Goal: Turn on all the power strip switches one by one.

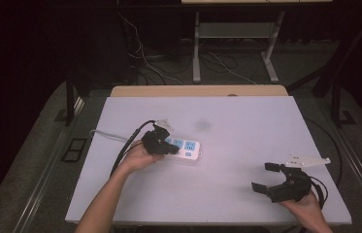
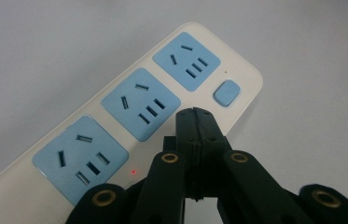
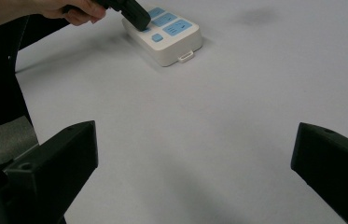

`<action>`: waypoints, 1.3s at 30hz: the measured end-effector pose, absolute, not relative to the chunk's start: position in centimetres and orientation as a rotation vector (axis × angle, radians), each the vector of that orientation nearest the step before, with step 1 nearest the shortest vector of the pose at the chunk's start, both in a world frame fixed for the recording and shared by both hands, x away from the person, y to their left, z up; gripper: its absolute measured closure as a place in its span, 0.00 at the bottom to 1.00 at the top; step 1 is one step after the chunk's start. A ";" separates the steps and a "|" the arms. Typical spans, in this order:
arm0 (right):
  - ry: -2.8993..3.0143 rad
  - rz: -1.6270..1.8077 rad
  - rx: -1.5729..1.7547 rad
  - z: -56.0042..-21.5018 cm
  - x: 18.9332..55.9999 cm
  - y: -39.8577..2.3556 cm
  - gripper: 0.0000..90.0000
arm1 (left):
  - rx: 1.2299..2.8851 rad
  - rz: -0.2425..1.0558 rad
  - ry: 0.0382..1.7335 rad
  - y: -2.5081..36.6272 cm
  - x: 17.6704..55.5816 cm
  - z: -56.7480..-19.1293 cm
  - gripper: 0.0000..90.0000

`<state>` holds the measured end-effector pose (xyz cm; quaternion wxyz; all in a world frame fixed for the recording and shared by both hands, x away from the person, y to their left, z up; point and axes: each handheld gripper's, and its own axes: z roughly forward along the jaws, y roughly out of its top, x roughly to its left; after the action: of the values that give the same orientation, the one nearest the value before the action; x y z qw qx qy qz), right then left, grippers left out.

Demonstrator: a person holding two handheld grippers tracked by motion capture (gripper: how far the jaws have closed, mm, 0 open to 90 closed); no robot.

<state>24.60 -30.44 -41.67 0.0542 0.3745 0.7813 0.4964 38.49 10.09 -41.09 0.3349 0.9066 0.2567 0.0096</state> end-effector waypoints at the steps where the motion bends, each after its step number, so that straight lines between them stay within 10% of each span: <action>1: 2.373 1.509 1.138 -41.7 24.6 -30.4 0.00 | 2.374 0.031 0.663 10.0 38.4 -41.0 0.99; 39: 2.369 1.513 1.137 -41.6 24.6 -30.5 0.00 | 2.373 0.064 0.546 6.8 38.2 -38.5 0.99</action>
<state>24.57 -30.50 -41.57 0.0547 0.3743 0.7802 0.4981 38.22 6.84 -38.53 0.3455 0.9142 0.2104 0.0246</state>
